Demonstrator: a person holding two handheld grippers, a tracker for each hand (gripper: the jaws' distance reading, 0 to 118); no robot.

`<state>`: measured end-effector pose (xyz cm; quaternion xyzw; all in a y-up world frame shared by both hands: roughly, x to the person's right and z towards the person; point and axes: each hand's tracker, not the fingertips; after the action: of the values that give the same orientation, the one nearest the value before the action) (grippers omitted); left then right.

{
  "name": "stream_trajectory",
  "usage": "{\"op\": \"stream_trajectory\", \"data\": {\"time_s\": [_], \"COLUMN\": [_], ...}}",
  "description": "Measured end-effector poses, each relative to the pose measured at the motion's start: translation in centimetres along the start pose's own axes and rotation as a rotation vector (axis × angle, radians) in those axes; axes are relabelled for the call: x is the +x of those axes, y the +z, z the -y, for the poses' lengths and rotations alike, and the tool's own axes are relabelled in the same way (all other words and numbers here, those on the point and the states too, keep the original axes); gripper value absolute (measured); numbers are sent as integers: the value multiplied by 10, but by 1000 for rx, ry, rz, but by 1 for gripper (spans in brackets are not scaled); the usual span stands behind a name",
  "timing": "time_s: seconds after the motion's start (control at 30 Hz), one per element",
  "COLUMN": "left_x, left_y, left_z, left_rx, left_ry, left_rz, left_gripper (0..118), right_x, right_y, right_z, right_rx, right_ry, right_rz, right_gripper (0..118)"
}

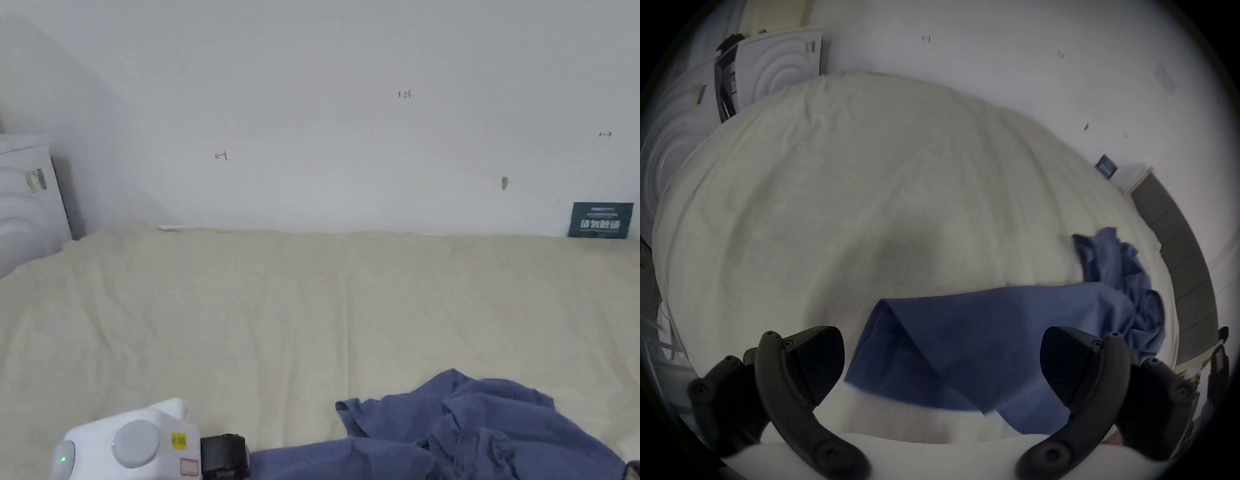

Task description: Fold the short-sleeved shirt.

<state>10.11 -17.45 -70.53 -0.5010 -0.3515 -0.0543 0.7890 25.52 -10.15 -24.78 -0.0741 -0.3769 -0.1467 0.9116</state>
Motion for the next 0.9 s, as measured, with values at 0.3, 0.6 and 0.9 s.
{"op": "stream_trajectory", "data": {"time_s": [0.3,0.6,0.9], "left_x": [43,61,52], "left_y": [-13,5,17], "left_z": [21,50,67], "left_rx": [21,148,233], "left_ry": [-322,-351,-183], "left_rz": [-112,16,147], "left_gripper": [70,11,11], "right_x": [6,14,35], "right_y": [-19,-39,-223], "right_z": [10,-7,-106], "right_rx": [-76,-80,-525], "right_ry": [-40,-27,46], "right_rz": [36,27,-104], "right_gripper": [0,0,98]}}
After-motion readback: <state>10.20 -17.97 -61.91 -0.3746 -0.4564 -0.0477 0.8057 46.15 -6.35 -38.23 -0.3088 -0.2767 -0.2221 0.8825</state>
